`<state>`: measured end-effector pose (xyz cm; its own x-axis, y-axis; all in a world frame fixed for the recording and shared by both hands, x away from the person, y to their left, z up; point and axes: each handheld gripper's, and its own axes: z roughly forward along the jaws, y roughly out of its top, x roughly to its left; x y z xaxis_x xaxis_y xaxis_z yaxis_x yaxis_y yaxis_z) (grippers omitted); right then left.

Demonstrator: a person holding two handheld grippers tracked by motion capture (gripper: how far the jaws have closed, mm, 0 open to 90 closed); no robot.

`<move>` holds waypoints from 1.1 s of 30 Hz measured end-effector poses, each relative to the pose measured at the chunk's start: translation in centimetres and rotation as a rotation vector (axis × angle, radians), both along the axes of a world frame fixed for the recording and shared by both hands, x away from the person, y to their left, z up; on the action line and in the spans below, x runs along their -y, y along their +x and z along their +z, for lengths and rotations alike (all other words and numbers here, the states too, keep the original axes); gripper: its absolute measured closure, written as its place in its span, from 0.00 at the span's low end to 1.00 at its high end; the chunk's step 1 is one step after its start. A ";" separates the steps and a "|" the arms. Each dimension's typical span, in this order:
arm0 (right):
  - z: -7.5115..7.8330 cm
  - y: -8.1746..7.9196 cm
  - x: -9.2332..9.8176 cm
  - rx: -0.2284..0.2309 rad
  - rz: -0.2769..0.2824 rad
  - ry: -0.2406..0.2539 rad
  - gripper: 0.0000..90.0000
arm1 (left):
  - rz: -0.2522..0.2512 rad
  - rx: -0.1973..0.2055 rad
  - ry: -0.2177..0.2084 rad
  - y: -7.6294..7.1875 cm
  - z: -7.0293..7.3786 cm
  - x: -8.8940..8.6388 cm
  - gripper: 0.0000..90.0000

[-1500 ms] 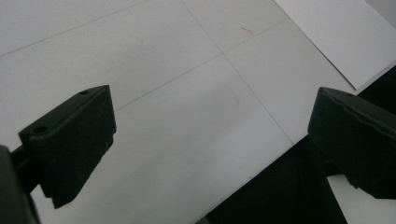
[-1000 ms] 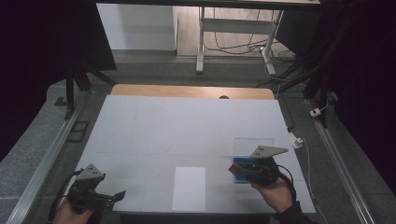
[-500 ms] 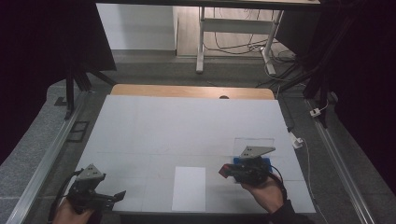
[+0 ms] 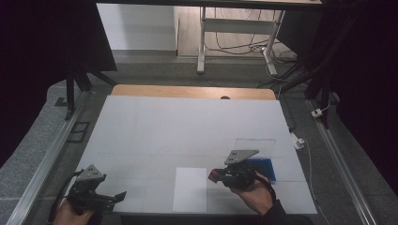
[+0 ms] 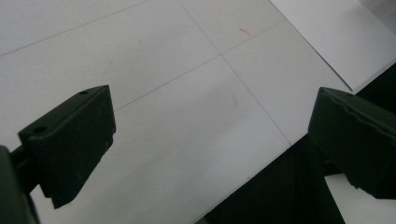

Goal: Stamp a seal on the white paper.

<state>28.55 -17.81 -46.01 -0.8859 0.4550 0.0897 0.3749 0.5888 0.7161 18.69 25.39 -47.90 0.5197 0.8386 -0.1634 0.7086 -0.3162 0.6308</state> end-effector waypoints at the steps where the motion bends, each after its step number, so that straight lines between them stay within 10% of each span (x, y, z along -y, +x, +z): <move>1: -0.1 0.0 -0.2 -0.005 0.004 0.000 0.88 | 0.000 0.000 0.000 0.0 0.0 0.0 0.02; 33: -2.9 -0.2 -7.2 0.012 0.151 -0.110 0.88 | -0.001 0.004 0.000 -0.1 0.0 0.0 0.02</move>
